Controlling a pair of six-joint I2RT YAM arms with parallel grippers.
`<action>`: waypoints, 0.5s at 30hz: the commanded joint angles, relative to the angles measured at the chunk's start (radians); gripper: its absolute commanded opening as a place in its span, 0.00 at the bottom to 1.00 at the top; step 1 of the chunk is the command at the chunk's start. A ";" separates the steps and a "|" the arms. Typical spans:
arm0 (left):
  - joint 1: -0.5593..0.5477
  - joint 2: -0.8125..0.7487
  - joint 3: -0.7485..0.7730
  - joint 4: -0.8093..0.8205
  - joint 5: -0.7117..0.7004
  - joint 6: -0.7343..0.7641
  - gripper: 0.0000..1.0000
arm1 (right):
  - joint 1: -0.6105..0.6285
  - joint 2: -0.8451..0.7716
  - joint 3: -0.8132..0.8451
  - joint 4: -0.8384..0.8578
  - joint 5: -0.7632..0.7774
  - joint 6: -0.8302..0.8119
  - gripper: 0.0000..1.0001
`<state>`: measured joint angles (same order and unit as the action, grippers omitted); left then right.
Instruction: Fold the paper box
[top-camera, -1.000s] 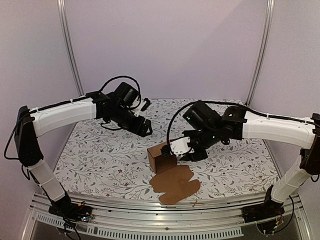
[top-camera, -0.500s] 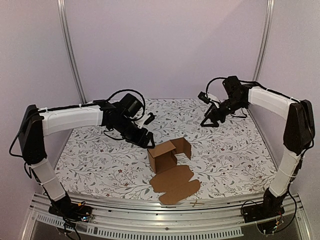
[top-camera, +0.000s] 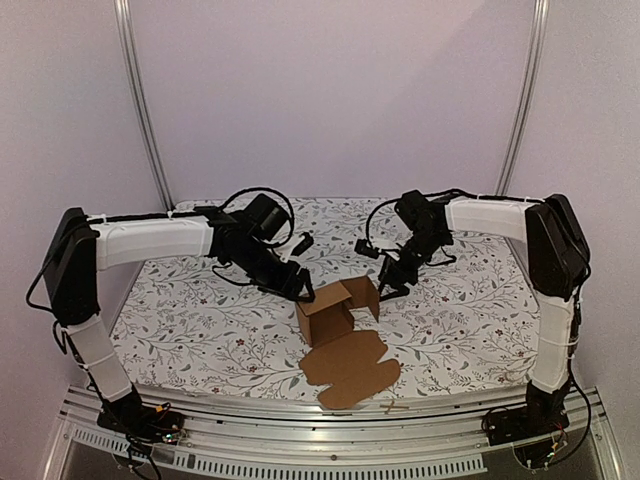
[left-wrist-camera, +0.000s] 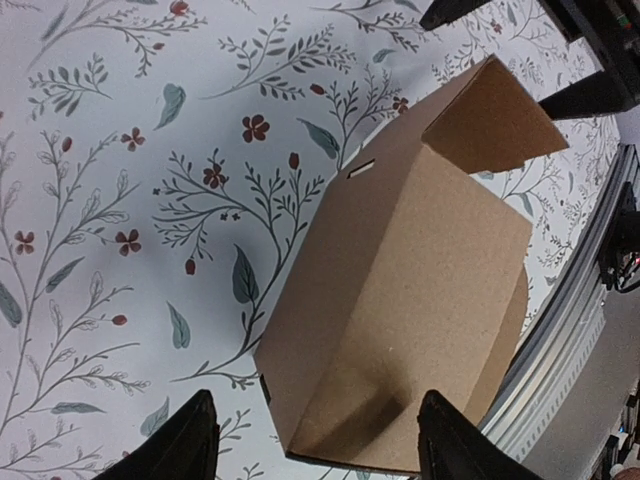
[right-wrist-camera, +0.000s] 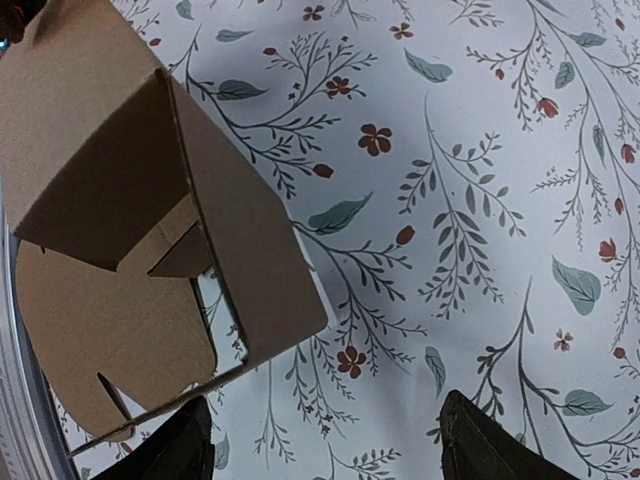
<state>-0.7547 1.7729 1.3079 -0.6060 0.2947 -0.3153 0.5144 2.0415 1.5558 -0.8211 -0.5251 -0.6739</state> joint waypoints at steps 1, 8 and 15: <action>-0.009 0.027 -0.017 0.020 0.029 -0.011 0.68 | 0.028 -0.024 -0.039 0.020 0.004 -0.047 0.76; -0.009 0.027 -0.049 0.040 0.042 -0.026 0.67 | 0.076 -0.059 -0.071 0.047 -0.025 -0.066 0.77; -0.008 0.025 -0.073 0.068 0.057 -0.035 0.65 | 0.089 -0.086 -0.084 0.079 -0.043 -0.041 0.76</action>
<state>-0.7547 1.7809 1.2644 -0.5522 0.3447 -0.3416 0.5934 2.0098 1.4902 -0.7830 -0.5377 -0.7200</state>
